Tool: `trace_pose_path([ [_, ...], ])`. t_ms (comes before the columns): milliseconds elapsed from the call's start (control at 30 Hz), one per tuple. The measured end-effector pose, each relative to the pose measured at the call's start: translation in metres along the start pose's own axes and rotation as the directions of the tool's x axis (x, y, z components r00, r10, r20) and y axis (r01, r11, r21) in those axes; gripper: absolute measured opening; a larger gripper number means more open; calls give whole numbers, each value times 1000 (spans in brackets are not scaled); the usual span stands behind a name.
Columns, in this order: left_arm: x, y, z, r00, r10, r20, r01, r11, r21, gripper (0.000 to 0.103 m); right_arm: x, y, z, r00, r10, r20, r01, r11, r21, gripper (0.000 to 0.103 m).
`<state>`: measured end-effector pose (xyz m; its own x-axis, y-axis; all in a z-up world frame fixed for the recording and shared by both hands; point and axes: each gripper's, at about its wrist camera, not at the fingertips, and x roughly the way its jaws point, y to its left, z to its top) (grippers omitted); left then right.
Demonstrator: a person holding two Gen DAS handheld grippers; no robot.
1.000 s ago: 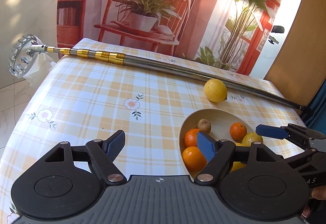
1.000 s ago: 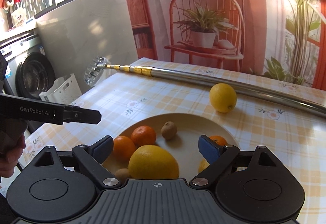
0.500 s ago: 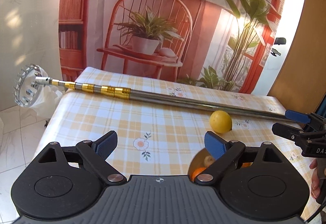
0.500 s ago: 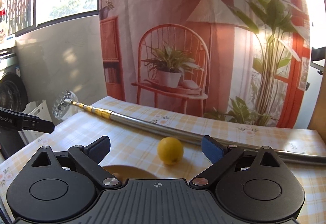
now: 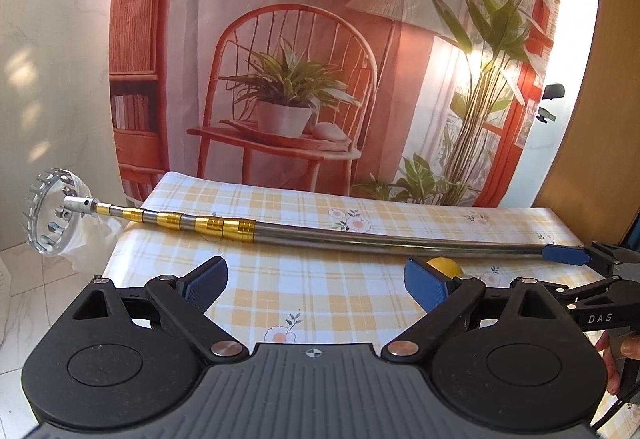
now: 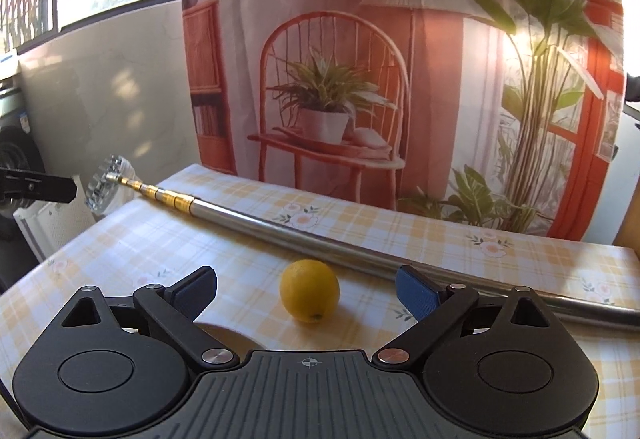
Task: Organize fruits
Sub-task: 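Move the right tool to the last lemon by the pole and grasp it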
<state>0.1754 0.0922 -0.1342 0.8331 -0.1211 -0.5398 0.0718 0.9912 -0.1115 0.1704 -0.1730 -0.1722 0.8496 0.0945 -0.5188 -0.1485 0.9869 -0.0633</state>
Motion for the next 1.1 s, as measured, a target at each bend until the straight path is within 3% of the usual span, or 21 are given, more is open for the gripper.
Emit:
trace_pose_path([
  [133, 11, 3, -1, 1000, 20, -17, -20, 1000, 12, 96, 16, -1, -1, 1000, 3, -10, -3, 1000, 12, 95],
  [300, 27, 7, 3, 1000, 19, -15, -19, 1000, 4, 96, 42, -14, 0, 1000, 10, -28, -9, 1000, 12, 79],
  [433, 44, 5, 5, 999, 26, -23, -26, 1000, 14, 96, 69, -20, -2, 996, 47, -78, -45, 998, 34, 74],
  [600, 67, -1, 3, 998, -17, -64, 18, 1000, 14, 96, 94, -25, -7, 989, 83, -121, -74, 994, 74, 69],
  [800, 90, -13, -6, 970, -152, -191, 152, 988, -15, 96, 112, -29, -12, 979, 129, -155, -115, 989, 98, 61],
  [1100, 106, -16, -19, 951, -140, -275, 144, 990, -5, 95, 127, -29, -14, 971, 150, -185, -131, 985, 115, 52],
])
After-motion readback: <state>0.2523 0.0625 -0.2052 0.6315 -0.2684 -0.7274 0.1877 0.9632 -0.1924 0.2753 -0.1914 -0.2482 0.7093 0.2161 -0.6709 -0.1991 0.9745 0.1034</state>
